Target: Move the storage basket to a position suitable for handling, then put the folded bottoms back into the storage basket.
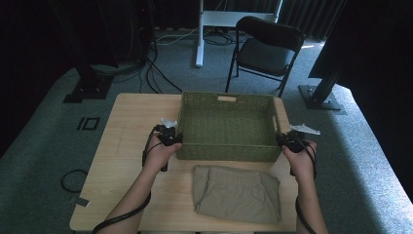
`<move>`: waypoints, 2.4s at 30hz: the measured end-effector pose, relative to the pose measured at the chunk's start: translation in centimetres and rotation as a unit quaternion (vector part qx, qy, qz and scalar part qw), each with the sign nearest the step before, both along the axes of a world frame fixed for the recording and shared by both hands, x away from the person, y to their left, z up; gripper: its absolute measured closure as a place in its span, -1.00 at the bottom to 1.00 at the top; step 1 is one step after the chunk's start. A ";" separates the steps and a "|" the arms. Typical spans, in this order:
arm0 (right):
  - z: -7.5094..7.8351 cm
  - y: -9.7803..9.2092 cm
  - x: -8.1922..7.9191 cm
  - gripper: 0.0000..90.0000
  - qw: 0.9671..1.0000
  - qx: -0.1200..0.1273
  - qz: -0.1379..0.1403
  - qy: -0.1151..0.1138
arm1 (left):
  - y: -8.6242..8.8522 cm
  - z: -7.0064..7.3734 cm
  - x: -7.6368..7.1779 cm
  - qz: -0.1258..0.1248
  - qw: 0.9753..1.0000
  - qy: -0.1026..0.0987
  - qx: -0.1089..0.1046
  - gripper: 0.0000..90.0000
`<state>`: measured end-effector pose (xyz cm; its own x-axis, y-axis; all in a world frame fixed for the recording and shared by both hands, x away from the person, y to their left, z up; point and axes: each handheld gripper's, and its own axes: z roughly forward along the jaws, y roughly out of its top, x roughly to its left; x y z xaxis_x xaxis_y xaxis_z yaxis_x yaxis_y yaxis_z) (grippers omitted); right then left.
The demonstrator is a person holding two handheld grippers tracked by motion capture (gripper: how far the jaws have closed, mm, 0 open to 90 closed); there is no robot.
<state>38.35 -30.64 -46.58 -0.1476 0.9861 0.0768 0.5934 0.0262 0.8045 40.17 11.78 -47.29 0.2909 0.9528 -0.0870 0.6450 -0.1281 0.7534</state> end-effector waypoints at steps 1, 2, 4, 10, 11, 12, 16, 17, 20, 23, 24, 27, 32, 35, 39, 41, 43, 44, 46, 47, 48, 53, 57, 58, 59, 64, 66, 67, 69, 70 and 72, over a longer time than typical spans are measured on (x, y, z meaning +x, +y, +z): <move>0.0 0.0 0.0 0.62 1.000 0.001 0.001 -0.004 | 0.0 0.0 0.0 -0.006 1.000 -0.001 -0.002 0.63; 0.0 0.0 0.0 0.62 1.000 0.001 0.001 -0.004 | 0.0 0.0 0.0 -0.006 1.000 -0.001 -0.002 0.63; 0.3 0.1 -0.2 0.54 1.000 0.004 0.001 -0.017 | 0.2 0.2 -0.1 -0.022 1.000 -0.006 -0.003 0.56; 1.0 0.7 0.0 -0.08 0.998 -0.003 0.040 -0.055 | 0.8 1.4 -0.1 -0.051 0.998 -0.026 -0.033 0.14; 1.1 0.9 0.0 -0.20 0.997 -0.005 0.046 -0.059 | 1.0 1.6 -0.1 -0.055 0.997 -0.030 -0.036 0.03; 1.1 1.0 0.1 -0.31 0.997 -0.001 0.052 -0.063 | 1.0 1.9 -0.1 -0.065 0.996 -0.043 -0.039 -0.05; 1.0 1.5 0.2 -0.58 0.995 0.004 0.061 -0.074 | 1.3 2.7 -0.3 -0.094 0.993 -0.061 -0.033 -0.34; 1.0 1.6 0.2 -0.60 0.995 0.003 0.068 -0.079 | 1.4 2.8 -0.4 -0.102 0.992 -0.069 -0.042 -0.39; 0.9 1.8 0.0 -0.61 0.994 0.001 0.076 -0.074 | 1.6 3.0 -0.7 -0.123 0.987 -0.083 -0.055 -0.47; 0.9 1.9 -0.3 -0.66 0.994 0.001 0.084 -0.071 | 1.7 3.0 -1.2 -0.143 0.985 -0.076 -0.058 -0.51; 1.0 1.9 -0.4 -0.67 0.994 0.005 0.086 -0.071 | 1.8 3.0 -1.4 -0.147 0.984 -0.077 -0.061 -0.51; 1.2 1.9 -0.8 -0.69 0.993 0.005 0.089 -0.078 | 1.8 3.1 -1.9 -0.149 0.983 -0.076 -0.072 -0.51; 1.5 2.2 -1.5 -0.69 0.991 0.009 0.100 -0.087 | 2.0 3.3 -2.6 -0.155 0.982 -0.085 -0.068 -0.57; 1.6 2.4 -2.1 -0.69 0.990 0.010 0.113 -0.086 | 2.0 3.4 -2.9 -0.161 0.981 -0.080 -0.067 -0.57; 1.9 2.6 -2.7 -0.69 0.989 0.010 0.120 -0.089 | 2.0 3.6 -3.2 -0.166 0.980 -0.082 -0.069 -0.57; 1.9 2.6 -2.9 -0.69 0.988 0.012 0.121 -0.091 | 2.0 3.7 -3.3 -0.169 0.980 -0.083 -0.069 -0.57; 2.1 2.6 -3.4 -0.69 0.988 0.016 0.123 -0.094 | 1.9 3.9 -3.7 -0.176 0.979 -0.083 -0.065 -0.57; 2.1 2.6 -3.4 -0.69 0.988 0.016 0.123 -0.094 | 1.9 3.9 -3.7 -0.176 0.979 -0.083 -0.065 -0.57; 2.1 2.6 -3.7 -0.69 0.987 0.015 0.124 -0.096 | 1.8 4.0 -4.0 -0.183 0.978 -0.082 -0.064 -0.57; 2.2 2.6 -4.0 -0.69 0.987 0.013 0.127 -0.100 | 1.6 4.0 -4.3 -0.188 0.977 -0.081 -0.063 -0.57; 2.2 2.5 -4.1 -0.69 0.987 0.010 0.128 -0.100 | 1.5 4.0 -4.4 -0.190 0.976 -0.082 -0.064 -0.57; 2.3 2.7 -5.0 -0.69 0.985 0.008 0.139 -0.099 | 0.7 4.5 -5.5 -0.209 0.973 -0.086 -0.051 -0.57; 2.4 2.9 -5.6 -0.70 0.984 0.020 0.143 -0.106 | 0.0 4.4 -6.3 -0.225 0.969 -0.091 -0.053 -0.57; 2.4 2.9 -5.6 -0.70 0.984 0.020 0.143 -0.106 | 0.0 4.4 -6.3 -0.225 0.969 -0.091 -0.053 -0.57; 2.3 2.9 -6.0 -0.70 0.983 0.020 0.145 -0.107 | -0.1 4.4 -6.5 -0.228 0.968 -0.090 -0.053 -0.57; 2.0 2.8 -6.6 -0.70 0.984 0.017 0.141 -0.105 | -0.6 3.6 -7.4 -0.240 0.966 -0.082 -0.048 -0.57; 1.8 2.7 -6.9 -0.70 0.984 0.018 0.140 -0.105 | -0.7 3.4 -7.5 -0.243 0.966 -0.081 -0.048 -0.57; 1.8 2.7 -6.9 -0.70 0.984 0.018 0.140 -0.105 | -0.8 3.2 -7.7 -0.246 0.965 -0.077 -0.050 -0.57; 1.4 2.6 -7.3 -0.70 0.985 0.018 0.140 -0.102 | -1.2 2.5 -8.1 -0.255 0.963 -0.072 -0.051 -0.57; 1.3 2.5 -7.5 -0.70 0.985 0.020 0.141 -0.099 | -1.2 2.5 -8.1 -0.255 0.963 -0.072 -0.051 -0.57; 1.2 2.5 -7.8 -0.70 0.985 0.021 0.143 -0.098 | -1.6 2.1 -8.4 -0.263 0.961 -0.068 -0.049 -0.57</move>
<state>30.59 -28.16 -45.39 -0.4342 0.8988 0.0600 0.4003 0.1329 0.9067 31.73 10.20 -45.19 0.7453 0.6599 -0.0952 0.4046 -0.3342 0.8512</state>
